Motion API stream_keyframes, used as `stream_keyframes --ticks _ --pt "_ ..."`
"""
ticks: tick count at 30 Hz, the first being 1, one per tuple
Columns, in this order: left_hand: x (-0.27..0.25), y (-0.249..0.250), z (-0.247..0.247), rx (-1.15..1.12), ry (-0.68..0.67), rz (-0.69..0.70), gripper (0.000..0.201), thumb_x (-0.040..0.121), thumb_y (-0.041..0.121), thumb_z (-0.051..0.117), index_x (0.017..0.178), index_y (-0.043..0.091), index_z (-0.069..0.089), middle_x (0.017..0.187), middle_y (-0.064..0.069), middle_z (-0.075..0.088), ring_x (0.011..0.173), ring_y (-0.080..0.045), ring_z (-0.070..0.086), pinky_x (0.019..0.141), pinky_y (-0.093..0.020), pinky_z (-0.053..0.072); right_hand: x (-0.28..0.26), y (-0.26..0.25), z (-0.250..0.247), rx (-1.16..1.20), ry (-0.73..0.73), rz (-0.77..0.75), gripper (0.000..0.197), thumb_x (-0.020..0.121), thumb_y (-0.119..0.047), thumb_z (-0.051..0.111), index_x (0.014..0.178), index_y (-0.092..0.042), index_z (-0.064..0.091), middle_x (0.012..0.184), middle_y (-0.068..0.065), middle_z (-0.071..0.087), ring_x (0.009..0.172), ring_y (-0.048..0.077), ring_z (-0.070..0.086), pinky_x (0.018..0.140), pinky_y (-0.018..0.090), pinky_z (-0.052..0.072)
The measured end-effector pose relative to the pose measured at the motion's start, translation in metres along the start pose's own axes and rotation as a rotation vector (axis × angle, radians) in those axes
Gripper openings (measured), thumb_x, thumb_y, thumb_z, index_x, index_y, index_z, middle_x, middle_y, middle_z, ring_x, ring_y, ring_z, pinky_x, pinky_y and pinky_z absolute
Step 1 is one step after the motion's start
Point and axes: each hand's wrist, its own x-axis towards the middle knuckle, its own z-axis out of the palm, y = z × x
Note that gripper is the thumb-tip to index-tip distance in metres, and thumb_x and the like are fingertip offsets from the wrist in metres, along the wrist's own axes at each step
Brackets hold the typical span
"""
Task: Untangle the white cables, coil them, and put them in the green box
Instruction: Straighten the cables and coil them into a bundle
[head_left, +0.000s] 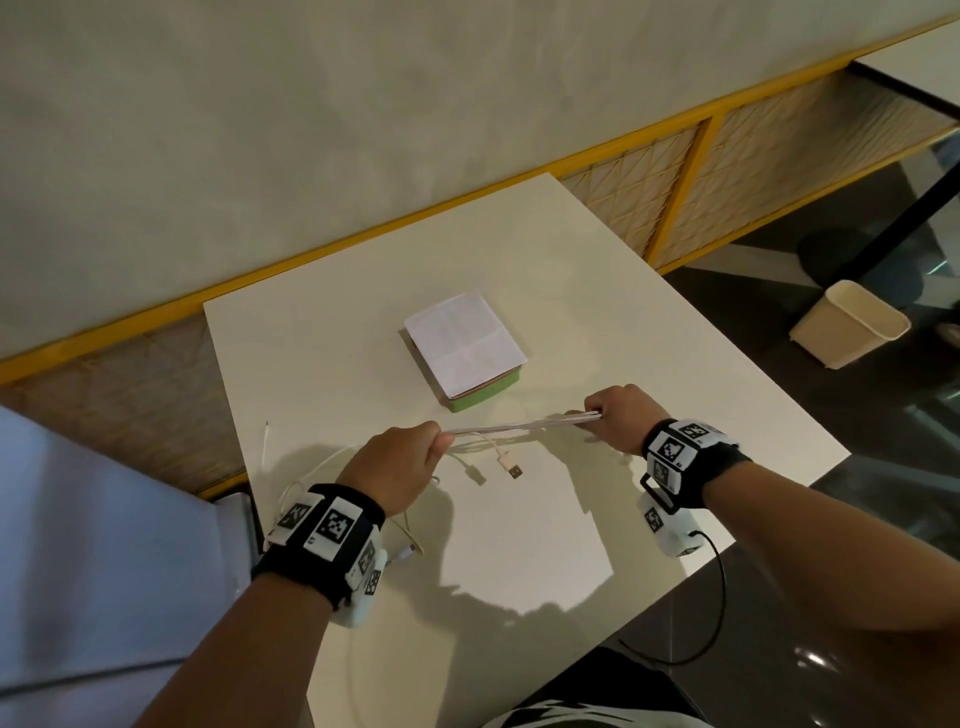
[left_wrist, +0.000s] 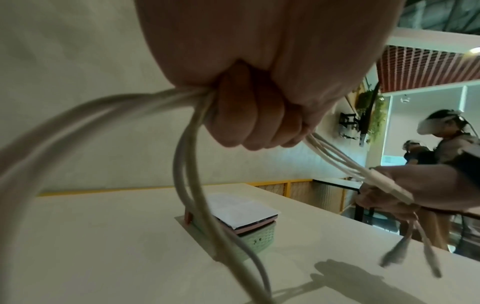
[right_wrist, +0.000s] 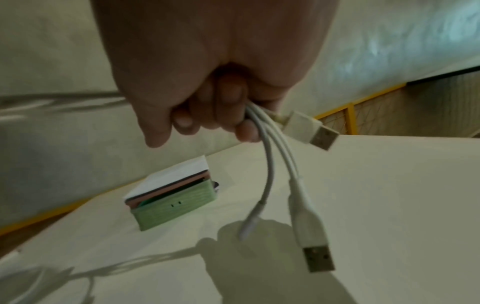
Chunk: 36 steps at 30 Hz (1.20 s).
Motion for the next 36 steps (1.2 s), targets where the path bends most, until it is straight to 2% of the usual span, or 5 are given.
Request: stream_keyframes --ticks 13,19,23,29,36 --pt "-0.001 -0.009 0.003 -0.041 0.012 0.002 0.035 0.101 0.039 0.027 0.079 0.014 0.038 0.056 0.005 0.041 0.066 -0.030 0.046 0.062 -0.034 0.034 -0.009 0.057 0.003 -0.140 0.008 0.112 0.026 0.092 -0.038 0.047 0.073 -0.020 0.048 0.067 0.002 0.050 0.072 0.027 0.051 0.062 0.031 0.038" --pt "0.000 -0.006 0.006 -0.007 -0.014 0.006 0.035 0.102 0.038 0.027 0.079 0.014 0.037 0.058 0.005 0.040 0.067 -0.029 0.045 0.062 -0.033 0.033 -0.012 0.065 0.016 -0.127 -0.050 0.192 0.035 0.091 -0.037 0.048 0.060 -0.025 0.037 0.075 0.007 0.054 0.072 0.028 0.052 0.063 0.030 0.038" --pt "0.000 -0.003 0.008 0.012 -0.032 -0.013 0.035 0.102 0.039 0.025 0.080 0.015 0.037 0.058 0.007 0.040 0.066 -0.027 0.045 0.062 -0.032 0.031 -0.014 0.064 0.020 -0.105 -0.059 0.155 0.017 0.086 -0.033 0.058 0.082 -0.017 0.052 0.090 0.011 0.063 0.093 0.031 0.060 0.068 0.031 0.039" --pt "0.005 -0.001 0.004 0.003 -0.037 -0.046 0.037 0.102 0.038 0.023 0.075 0.016 0.036 0.060 0.003 0.042 0.069 -0.030 0.047 0.064 -0.033 0.035 -0.015 0.042 0.012 -0.153 -0.185 0.044 0.103 0.060 -0.031 0.080 0.145 -0.031 0.021 0.147 0.002 0.030 0.138 0.026 0.021 0.110 0.046 0.024" --pt "0.006 0.022 0.002 -0.018 -0.057 -0.014 0.040 0.102 0.036 0.026 0.108 0.007 0.054 0.100 -0.022 0.066 0.091 -0.039 0.061 0.073 -0.036 0.041 -0.027 -0.100 -0.015 0.087 -0.212 -0.410 0.104 0.070 -0.034 0.078 0.148 -0.018 0.011 0.152 0.009 0.028 0.140 0.023 0.024 0.113 0.030 0.020"
